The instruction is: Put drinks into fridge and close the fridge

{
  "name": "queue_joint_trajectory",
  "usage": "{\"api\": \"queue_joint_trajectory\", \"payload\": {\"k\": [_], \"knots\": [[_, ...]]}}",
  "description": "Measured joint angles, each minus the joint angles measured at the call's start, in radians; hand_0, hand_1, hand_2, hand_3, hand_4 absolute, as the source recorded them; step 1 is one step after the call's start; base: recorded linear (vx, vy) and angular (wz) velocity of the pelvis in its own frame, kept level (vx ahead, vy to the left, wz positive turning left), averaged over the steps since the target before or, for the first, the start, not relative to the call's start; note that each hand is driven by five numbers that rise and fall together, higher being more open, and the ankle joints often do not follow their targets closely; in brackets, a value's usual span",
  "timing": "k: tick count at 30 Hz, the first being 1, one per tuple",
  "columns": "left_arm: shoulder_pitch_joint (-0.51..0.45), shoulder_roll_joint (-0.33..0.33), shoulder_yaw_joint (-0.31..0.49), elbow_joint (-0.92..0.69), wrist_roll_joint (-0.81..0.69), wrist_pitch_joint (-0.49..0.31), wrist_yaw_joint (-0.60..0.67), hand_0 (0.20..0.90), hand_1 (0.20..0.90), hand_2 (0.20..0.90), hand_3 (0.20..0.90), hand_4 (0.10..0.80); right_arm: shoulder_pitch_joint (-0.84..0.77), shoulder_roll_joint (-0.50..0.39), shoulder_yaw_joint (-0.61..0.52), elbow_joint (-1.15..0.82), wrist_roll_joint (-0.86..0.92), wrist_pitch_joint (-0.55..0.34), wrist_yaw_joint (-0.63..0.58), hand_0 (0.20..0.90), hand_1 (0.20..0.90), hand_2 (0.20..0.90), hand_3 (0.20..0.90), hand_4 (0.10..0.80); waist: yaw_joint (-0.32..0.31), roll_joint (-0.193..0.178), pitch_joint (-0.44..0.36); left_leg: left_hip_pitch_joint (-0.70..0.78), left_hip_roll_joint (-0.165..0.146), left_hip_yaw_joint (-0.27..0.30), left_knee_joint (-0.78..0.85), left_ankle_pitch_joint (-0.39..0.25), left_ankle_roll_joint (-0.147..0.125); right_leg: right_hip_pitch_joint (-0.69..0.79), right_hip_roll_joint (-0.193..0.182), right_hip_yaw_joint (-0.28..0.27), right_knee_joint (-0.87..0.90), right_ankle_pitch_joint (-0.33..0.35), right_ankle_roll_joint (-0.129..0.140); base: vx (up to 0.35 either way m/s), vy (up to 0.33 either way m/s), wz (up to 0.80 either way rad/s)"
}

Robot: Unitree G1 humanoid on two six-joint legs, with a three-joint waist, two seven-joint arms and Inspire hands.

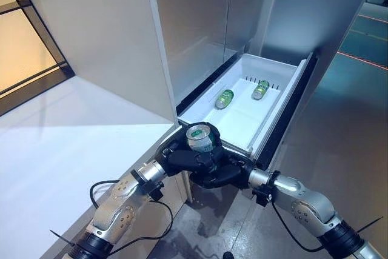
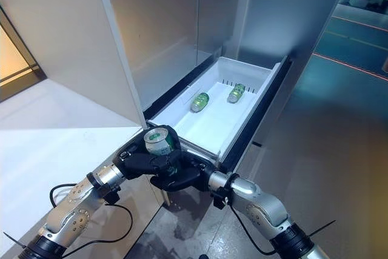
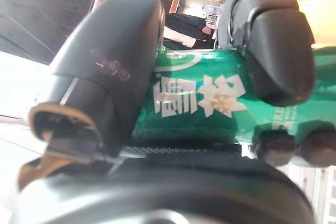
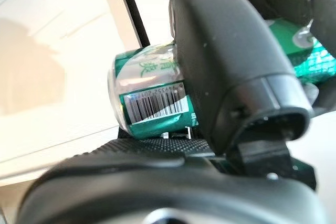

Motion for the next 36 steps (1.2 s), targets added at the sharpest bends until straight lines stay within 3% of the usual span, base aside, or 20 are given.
{"api": "queue_joint_trajectory", "payload": {"k": [7, 8, 9, 10, 11, 12, 18, 26, 36], "knots": [[0.000, 0.001, 0.000, -0.024, 0.040, -0.091, 0.005, 0.302, 0.302, 0.302, 0.203, 0.103, 0.000, -0.007, -0.015, -0.055, -0.039, -0.038, -0.022, 0.300, 0.300, 0.300, 0.200, 0.100, 0.002, -0.004, 0.002, -0.001, 0.000, -0.001, 0.000, 0.000, 0.000, 0.000, 0.000, 0.000, 0.000, -0.001, 0.002, 0.000, 0.000, 0.00], [0.000, 0.001, 0.000, -0.030, 0.048, -0.107, 0.007, 0.385, 0.385, 0.385, 0.299, 0.199, 0.000, -0.008, -0.021, -0.067, -0.052, -0.043, -0.023, 0.300, 0.300, 0.300, 0.200, 0.100, 0.003, -0.005, 0.003, -0.002, 0.000, -0.001, 0.000, 0.000, 0.000, 0.000, 0.000, 0.000, 0.000, -0.001, 0.002, -0.044, -0.013, 0.00], [-0.001, 0.001, 0.002, -0.044, 0.062, -0.126, 0.013, 0.559, 0.559, 0.559, 0.502, 0.402, -0.001, -0.010, -0.028, -0.077, -0.067, -0.061, -0.023, 0.300, 0.300, 0.300, 0.200, 0.100, 0.003, -0.007, 0.004, -0.003, 0.000, -0.001, 0.000, 0.000, 0.000, -0.001, 0.000, -0.001, 0.000, -0.001, 0.002, -0.048, -0.010, 0.01], [-0.003, 0.001, 0.004, -0.050, 0.071, -0.137, 0.013, 0.658, 0.658, 0.658, 0.617, 0.517, -0.001, -0.014, -0.031, -0.083, -0.091, -0.079, -0.023, 0.300, 0.300, 0.300, 0.200, 0.100, 0.003, -0.008, 0.005, -0.003, 0.000, -0.001, 0.000, 0.000, 0.000, -0.001, 0.000, -0.001, 0.000, -0.001, 0.002, -0.051, -0.008, 0.01], [-0.006, 0.001, 0.005, -0.053, 0.078, -0.147, 0.014, 0.658, 0.658, 0.658, 0.617, 0.517, -0.001, -0.014, -0.037, -0.087, -0.111, -0.095, -0.023, 0.300, 0.300, 0.300, 0.200, 0.100, 0.003, -0.008, 0.005, -0.004, 0.000, -0.002, 0.000, 0.000, 0.000, -0.001, 0.000, -0.001, 0.000, -0.001, 0.002, 0.000, 0.000, 0.00], [-0.008, 0.001, 0.008, -0.059, 0.088, -0.149, 0.017, 0.900, 0.900, 0.900, 0.900, 0.800, -0.001, -0.014, -0.040, -0.088, -0.121, -0.104, -0.024, 0.300, 0.300, 0.300, 0.200, 0.100, 0.003, -0.008, 0.005, -0.004, -0.001, -0.003, 0.000, 0.000, 0.000, -0.001, 0.000, -0.001, 0.000, -0.001, 0.002, 0.000, 0.000, 0.00], [-0.040, -0.002, 0.055, -0.079, 0.194, -0.155, 0.083, 0.900, 0.900, 0.900, 0.900, 0.800, -0.002, -0.007, -0.068, -0.106, -0.156, -0.125, -0.121, 0.300, 0.300, 0.300, 0.200, 0.100, 0.005, -0.009, 0.005, -0.009, -0.001, -0.012, 0.000, 0.000, 0.000, -0.003, 0.000, -0.002, 0.000, -0.001, 0.002, -0.013, -0.004, 0.03], [-0.043, -0.003, 0.105, -0.086, 0.234, -0.192, 0.131, 0.900, 0.900, 0.900, 0.900, 0.800, -0.058, -0.011, -0.206, 0.005, -0.178, -0.125, -0.317, 0.300, 0.300, 0.300, 0.200, 0.100, 0.011, -0.012, 0.007, -0.015, -0.002, -0.016, 0.000, -0.001, 0.002, -0.009, -0.002, -0.005, 0.000, 0.001, -0.001, 0.000, 0.000, 0.00], [-0.043, -0.030, 0.103, -0.019, 0.238, -0.174, 0.127, 0.900, 0.900, 0.900, 0.900, 0.800, -0.120, -0.016, -0.222, 0.112, -0.220, -0.125, -0.387, 0.300, 0.300, 0.300, 0.200, 0.100, 0.019, -0.010, 0.008, -0.015, -0.003, -0.042, 0.001, 0.000, 0.001, 0.000, -0.003, -0.029, 0.000, -0.001, -0.001, 0.023, 0.006, 0.05]]}}
